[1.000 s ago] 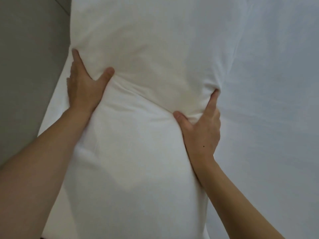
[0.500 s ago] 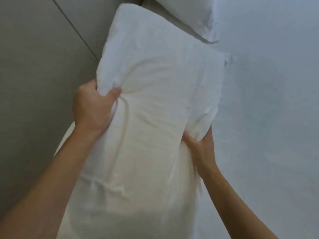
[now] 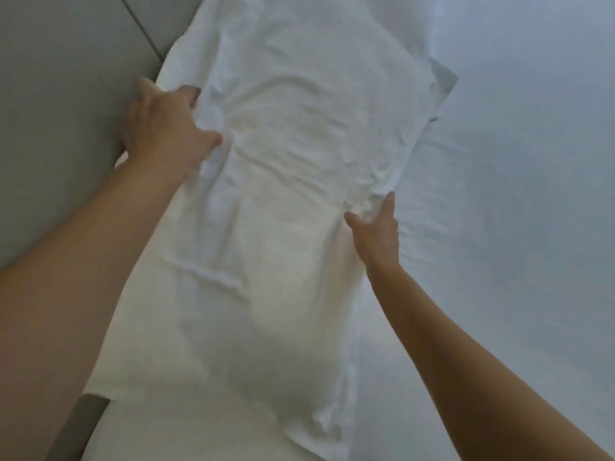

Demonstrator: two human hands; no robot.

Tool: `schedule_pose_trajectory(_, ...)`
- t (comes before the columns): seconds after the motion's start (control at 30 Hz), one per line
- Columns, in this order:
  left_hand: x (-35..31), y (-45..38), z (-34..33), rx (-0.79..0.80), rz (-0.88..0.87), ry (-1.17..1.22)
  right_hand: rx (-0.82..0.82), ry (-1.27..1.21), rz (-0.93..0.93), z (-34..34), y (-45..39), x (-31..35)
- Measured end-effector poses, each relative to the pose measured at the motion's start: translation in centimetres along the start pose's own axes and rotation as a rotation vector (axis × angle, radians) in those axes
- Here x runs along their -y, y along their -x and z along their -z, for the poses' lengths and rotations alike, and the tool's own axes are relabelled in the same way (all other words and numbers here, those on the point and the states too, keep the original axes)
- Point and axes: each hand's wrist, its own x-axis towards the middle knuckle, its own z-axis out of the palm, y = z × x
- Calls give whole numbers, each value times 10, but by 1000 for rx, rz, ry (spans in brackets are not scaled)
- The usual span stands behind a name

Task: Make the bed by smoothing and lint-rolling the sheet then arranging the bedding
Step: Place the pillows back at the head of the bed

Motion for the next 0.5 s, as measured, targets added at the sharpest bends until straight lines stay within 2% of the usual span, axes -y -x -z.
schedule_pose_trajectory(0.1, 34, 31, -35, 14, 32, -183, 46, 202, -62, -4, 6, -29)
schedule_pose_trajectory(0.2, 81, 91, -55, -68, 87, -154, 94, 168, -88, -11, 39, -74)
schedule_pose_trajectory(0.27, 100, 120, -56, -95, 184, -104, 47, 93, -139, -17, 62, -98)
schedule_pose_trajectory(0.33, 106, 135, -54, -94, 276, -83, -69, 52, -168, -25, 85, -115)
schedule_pose_trajectory(0.4, 104, 139, -46, -53, 322, -101, -139, 11, -196, -33, 106, -124)
schedule_pose_trajectory(0.5, 105, 128, -40, 122, 376, -170, -129, -73, -244, -42, 128, -125)
